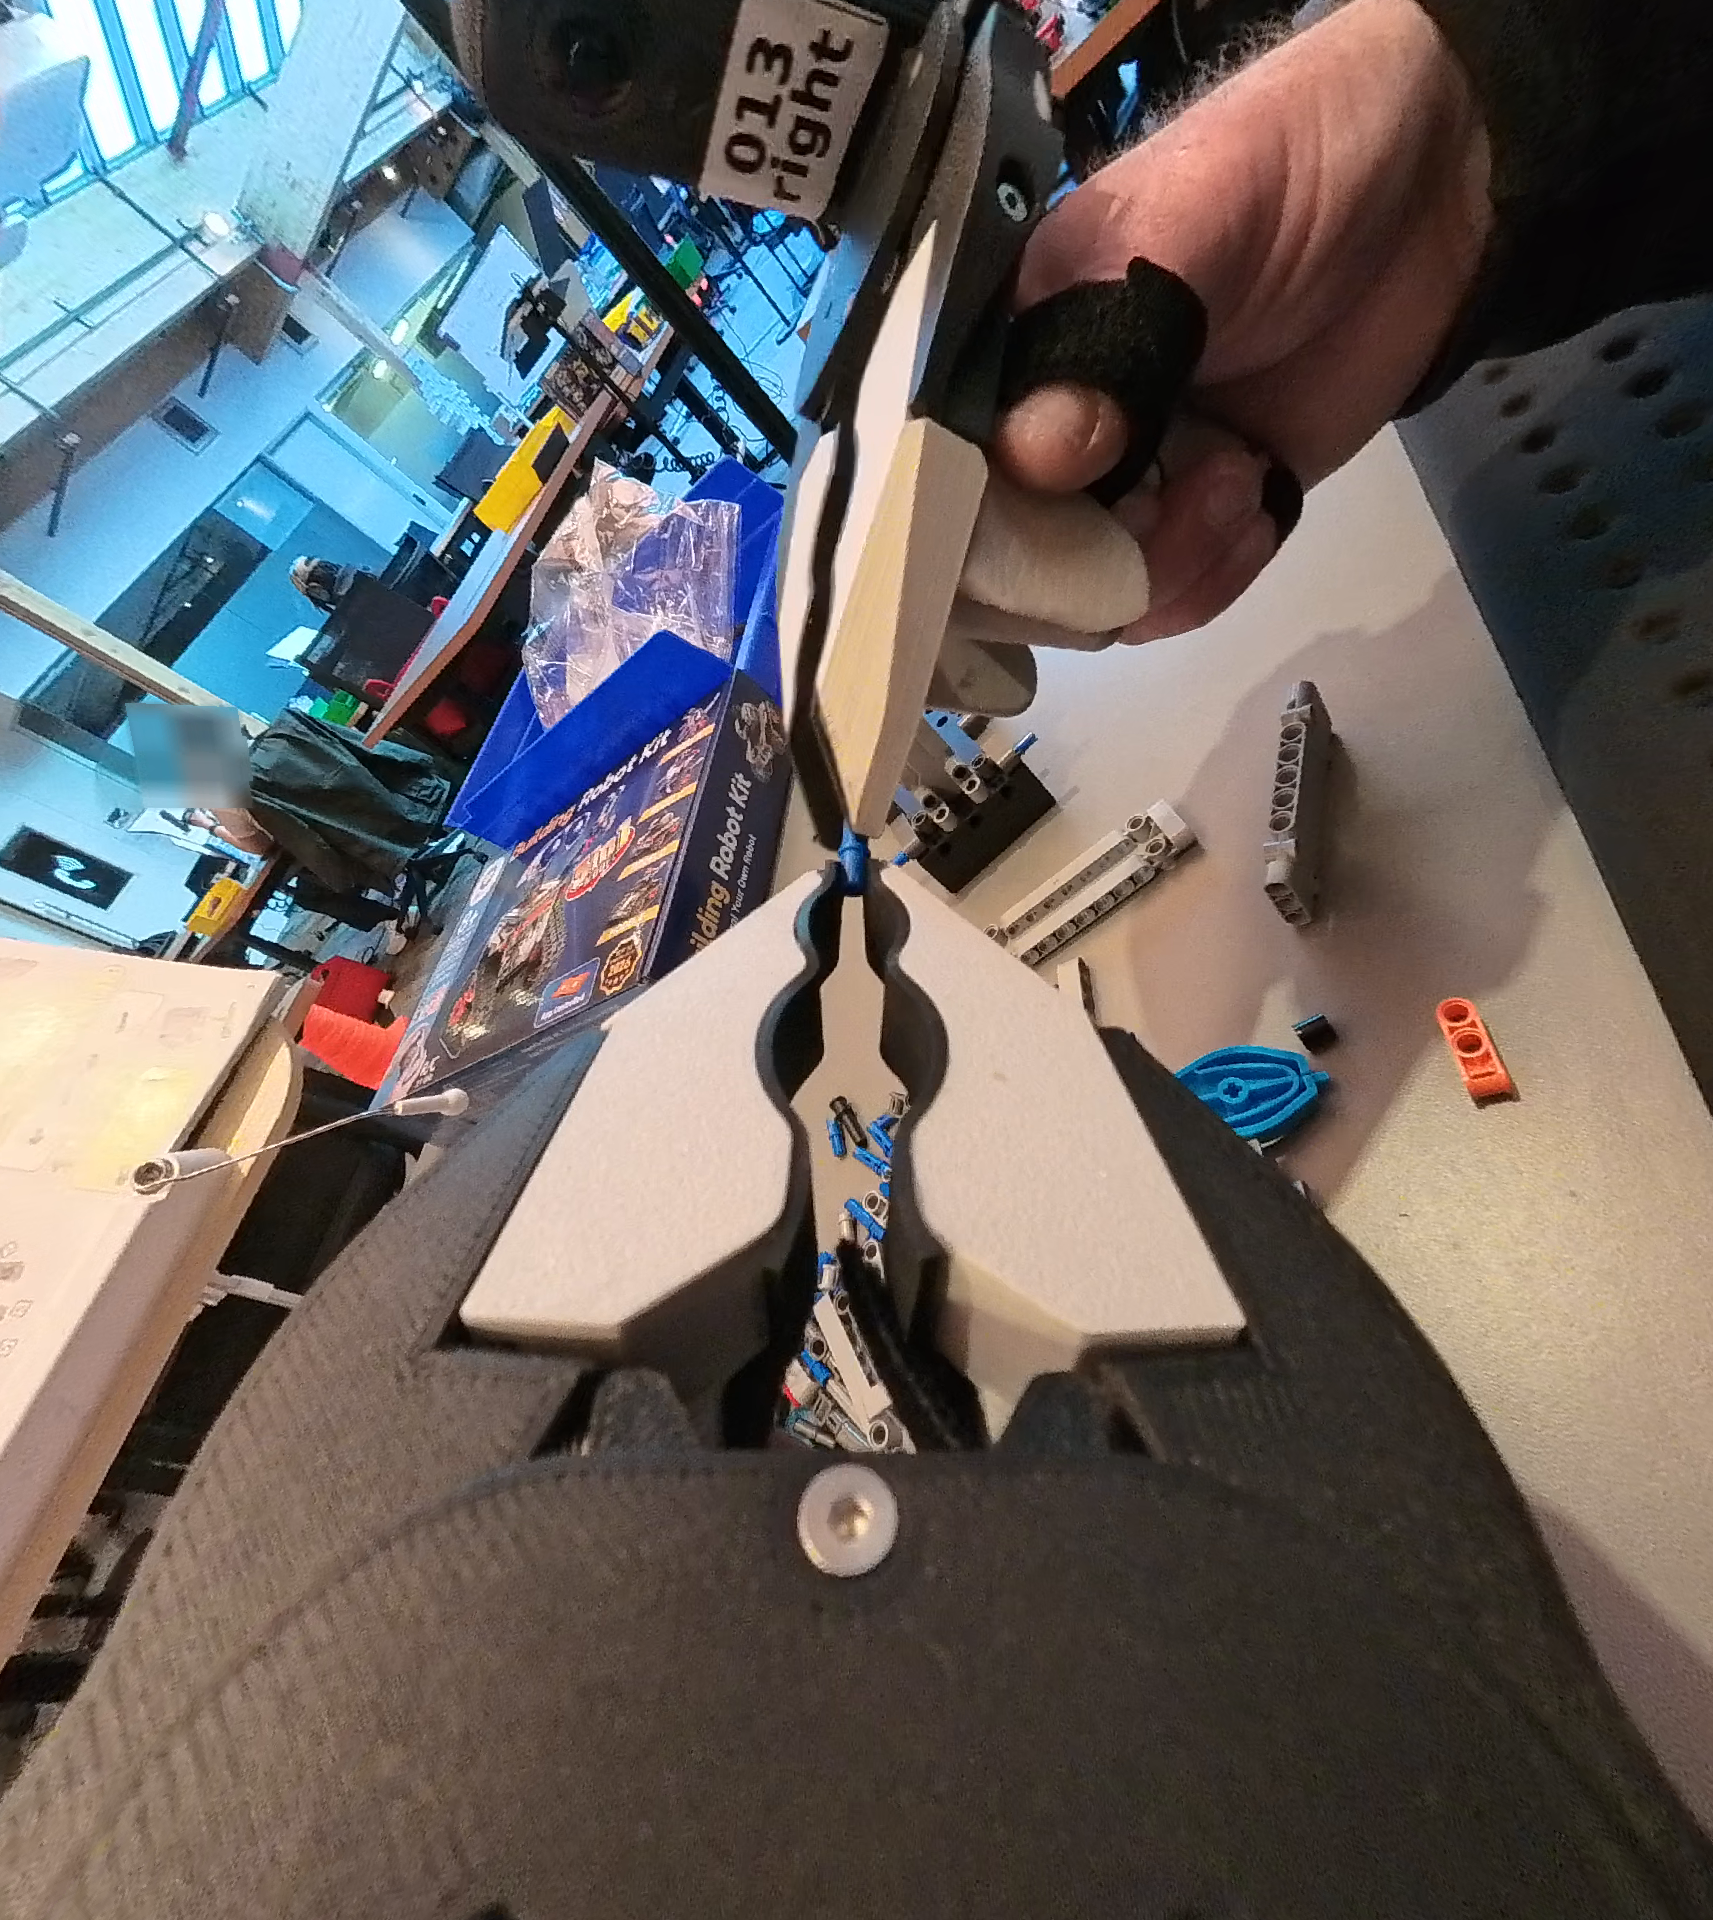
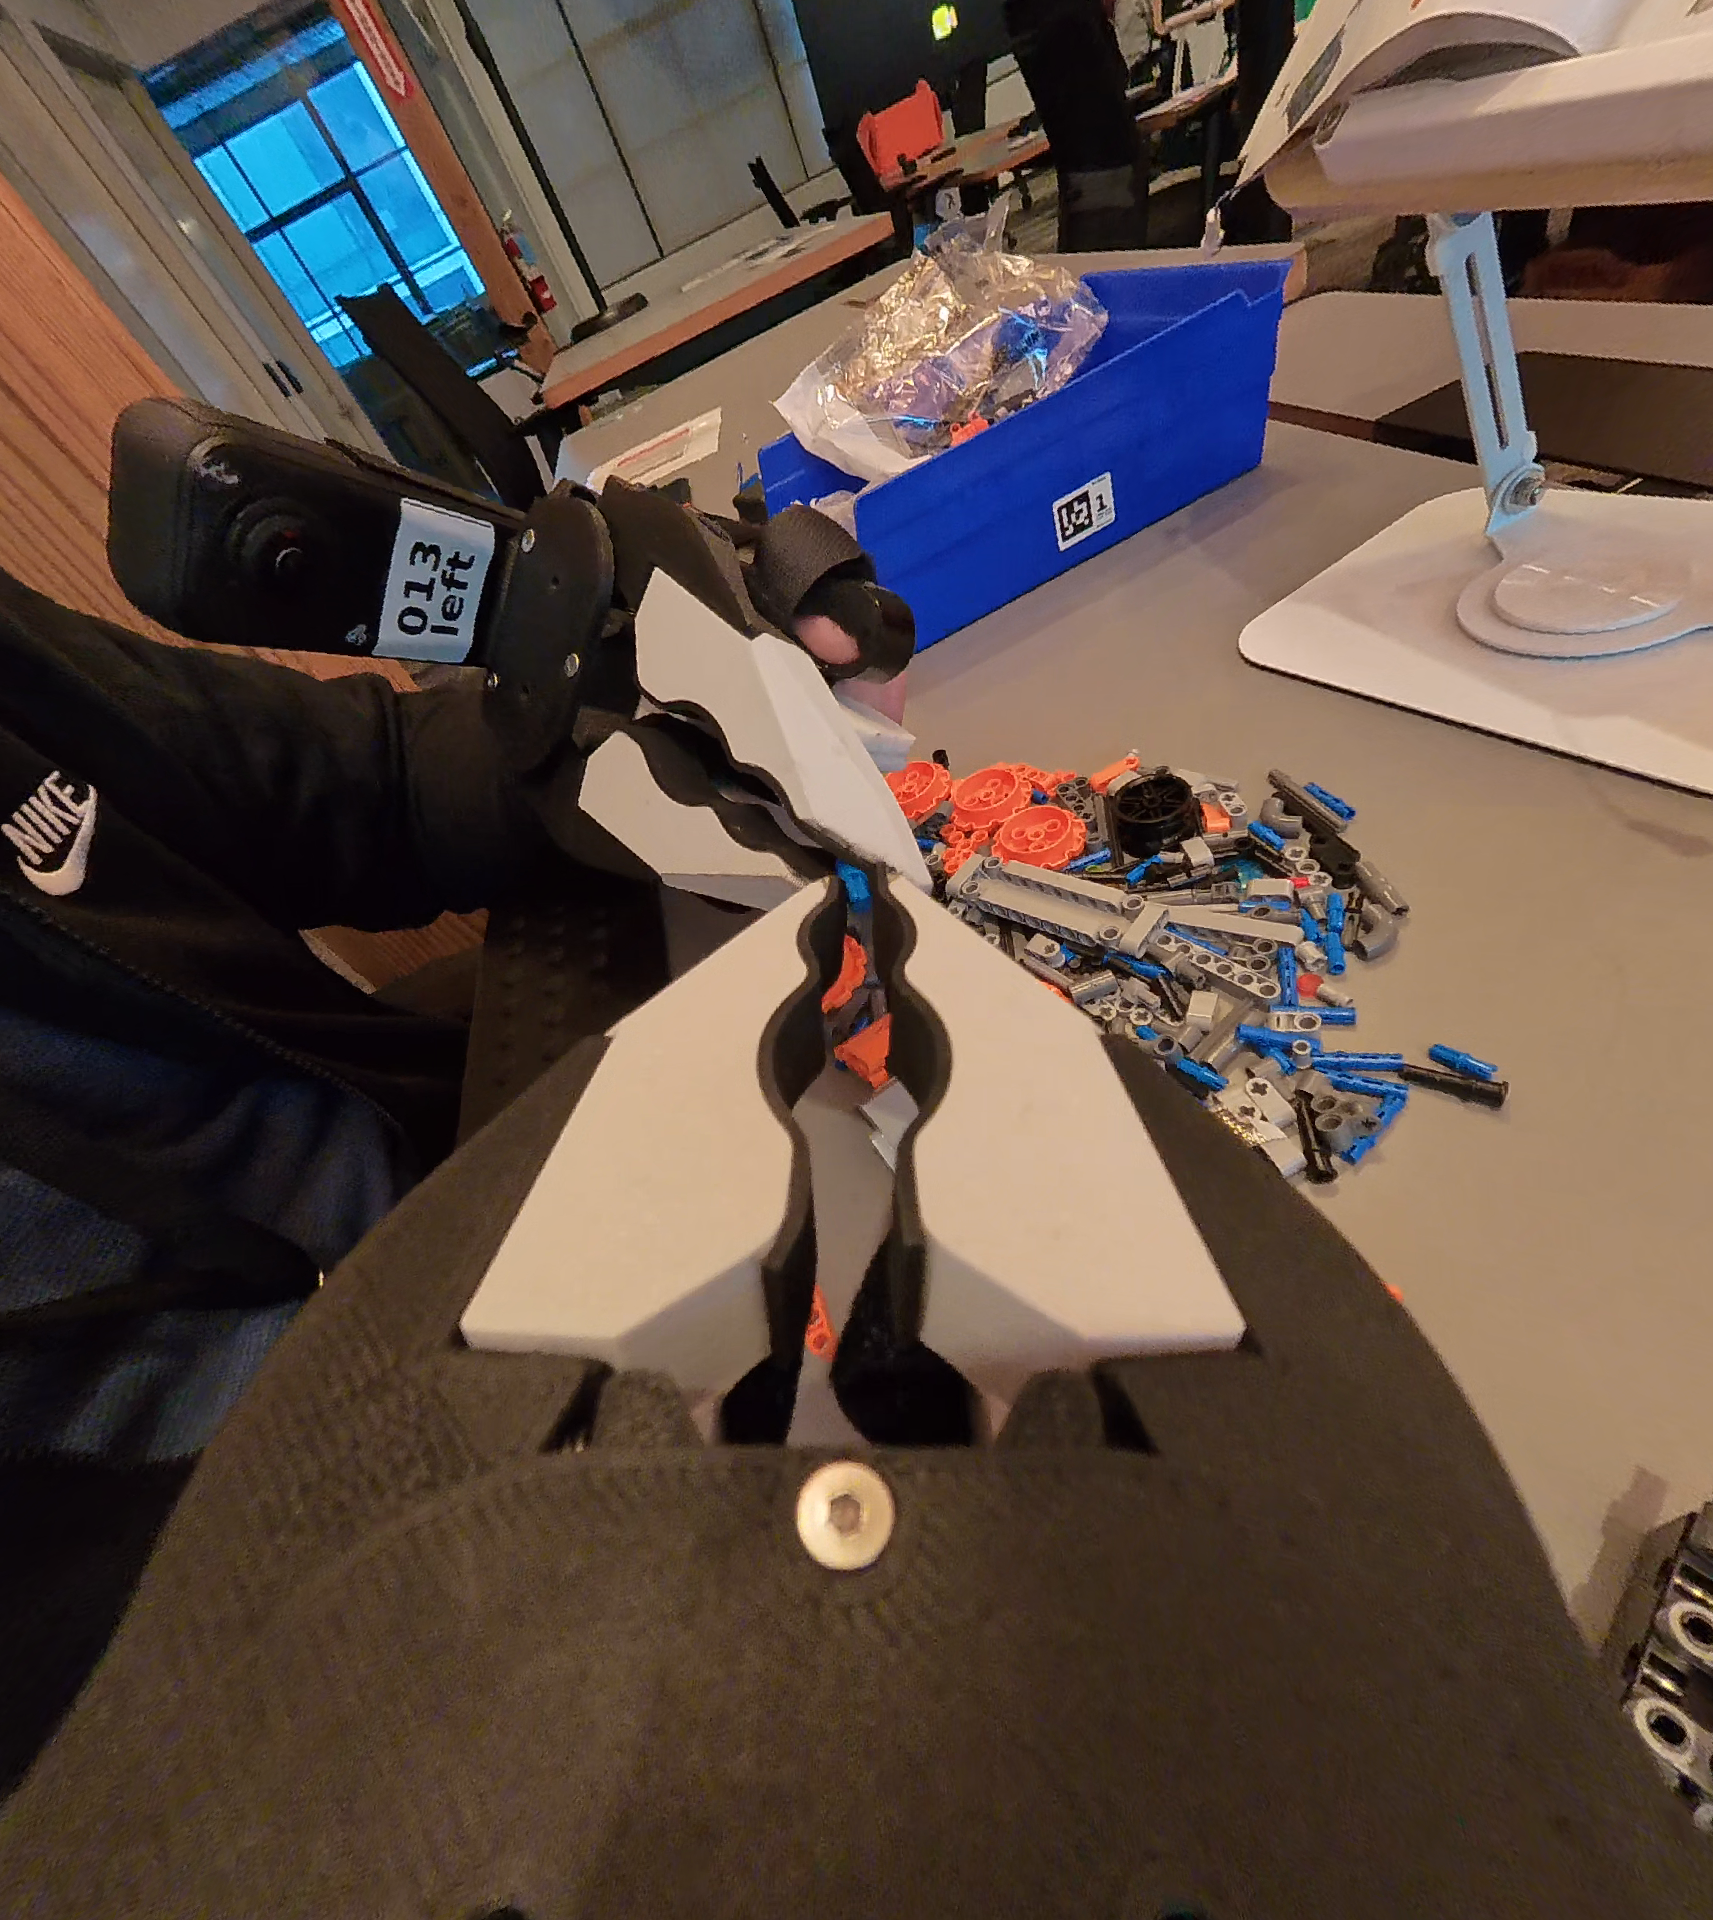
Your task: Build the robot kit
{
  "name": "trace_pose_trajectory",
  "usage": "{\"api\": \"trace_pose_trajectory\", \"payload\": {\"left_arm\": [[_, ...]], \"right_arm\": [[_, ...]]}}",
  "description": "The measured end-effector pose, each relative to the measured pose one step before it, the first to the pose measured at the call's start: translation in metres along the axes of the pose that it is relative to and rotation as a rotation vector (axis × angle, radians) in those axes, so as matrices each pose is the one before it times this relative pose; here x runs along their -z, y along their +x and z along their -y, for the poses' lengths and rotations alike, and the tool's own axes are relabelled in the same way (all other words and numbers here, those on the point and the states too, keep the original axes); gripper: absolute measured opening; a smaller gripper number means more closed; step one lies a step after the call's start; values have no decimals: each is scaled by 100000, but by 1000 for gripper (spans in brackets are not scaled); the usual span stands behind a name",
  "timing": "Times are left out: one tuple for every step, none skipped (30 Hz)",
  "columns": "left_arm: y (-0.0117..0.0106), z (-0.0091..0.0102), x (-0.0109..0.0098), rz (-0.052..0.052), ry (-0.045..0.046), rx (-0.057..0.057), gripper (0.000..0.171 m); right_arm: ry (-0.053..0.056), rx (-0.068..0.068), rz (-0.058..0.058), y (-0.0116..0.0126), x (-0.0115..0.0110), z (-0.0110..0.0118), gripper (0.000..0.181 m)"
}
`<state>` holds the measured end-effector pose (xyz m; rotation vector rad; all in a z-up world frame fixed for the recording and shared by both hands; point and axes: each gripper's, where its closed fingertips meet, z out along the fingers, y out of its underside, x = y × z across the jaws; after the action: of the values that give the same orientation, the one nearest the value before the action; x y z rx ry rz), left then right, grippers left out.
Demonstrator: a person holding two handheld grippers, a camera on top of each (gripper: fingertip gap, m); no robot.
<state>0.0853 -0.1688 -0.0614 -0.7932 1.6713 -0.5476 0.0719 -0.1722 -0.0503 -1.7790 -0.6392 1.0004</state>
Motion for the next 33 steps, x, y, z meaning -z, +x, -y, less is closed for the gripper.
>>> {"api": "trace_pose_trajectory", "payload": {"left_arm": [[-124, 39, 39, 481, 327, 501, 1], [-201, 53, 55, 824, 444, 657, 1], [-123, 23, 43, 100, 323, 898, 1], [-69, 32, 25, -210, 409, 976, 1], [-52, 3, 12, -140, 337, 901, 1], [-23, -11, 0, -31, 261, 557, 1], [17, -15, -11, -71, 87, 140, 1], [57, 5, -29, -66, 40, -80, 1], [2, 34, -9, 185, 119, -126, 1], [-26, -51, -24, 315, -305, -69, 1], [12, -15, -5, -246, 175, 329, 1], [-27, 31, 17, -124, 411, 758, 1], [-63, -6, 18, 90, 226, 702, 1], [-19, -25, -30, -117, 22, 610, 1], [-14, -10, -15, 44, 159, 247, 1], [-25, -9, -2, 167, 105, -92, 1], [-38, 14, 13, 202, 119, 38, 1], [-41, 12, 1, 119, 55, 242, 1], [-40, 12, 10, 112, 176, 249, 1], [-63, 12, 3, 229, 261, 390, 1], [-65, -1, 11, 118, 185, 642, 1], [-64, 8, 12, -27, 219, 778, 1], [-93, 28, 37, 124, 436, 924, 1], [-154, 27, 45, 397, 486, 1230, 1], [-100, 67, 61, -167, 736, 1448, 1], [-101, 42, 61, -155, 578, 1387, 1], [-118, 25, 55, 185, 456, 927, 1], [-55, 25, 23, 16, 425, 829, 1], [-20, 66, 18, -85, 539, 840, 1], [-14, 63, 11, -46, 484, 703, 1], [-7, 23, -11, -94, 198, 353, 1], [66, 34, 5, -557, 254, 322, 1], [99, 33, -1, -722, 198, 351, 1]], "right_arm": [[19, 111, -90, 8, 30, -9, 3], [-93, 222, -270, 47, 46, -2, 4], [91, 90, -249, 36, 43, 33, 4], [392, 82, 88, -14, 36, 71, 4], [459, 263, -140, -5, 6, 95, 3], [-115, 225, -148, 11, -35, 5, 3], [-332, 122, -15, -4, -62, -23, 3], [-225, 302, -155, 21, -53, -24, 3], [-228, 464, -507, 66, -67, -37, 4], [188, 432, -461, 49, -19, 33, 4], [106, 131, -123, 10, -9, 20, 4], [147, 256, -51, 1, -7, 22, 3], [-8, 193, -186, 32, -18, -10, 3], [-63, 369, -378, 54, -3, 6, 2], [67, 529, -352, 33, -5, 13, 1], [81, 337, -190, 7, -1, 28, 1], [262, 291, -185, 20, -1, 35, 1], [282, 357, -294, 16, 2, 40, 1], [313, 464, -274, 12, -6, 54, 1], [383, 601, -421, 26, -12, 70, 0], [360, 699, -538, 44, -18, 68, 1], [321, 620, -341, 21, -34, 70, 0], [734, 458, -307, 37, 0, 124, 0], [1472, 563, -748, 87, 61, 243, 1], [1305, 824, -835, 90, 81, 213, 2], [660, 847, -590, 56, 77, 144, 3], [616, 738, -651, 68, 73, 132, 5], [795, 559, -287, 8, 47, 161, 6], [98, 403, 41, -33, -16, 44, 6], [-649, 420, -161, -5, -49, -58, 7], [-295, 549, 302, -93, -62, -38, 8], [224, 203, 333, -70, -50, 29, 9], [447, 25, 97, -20, -25, 60, 8]]}}
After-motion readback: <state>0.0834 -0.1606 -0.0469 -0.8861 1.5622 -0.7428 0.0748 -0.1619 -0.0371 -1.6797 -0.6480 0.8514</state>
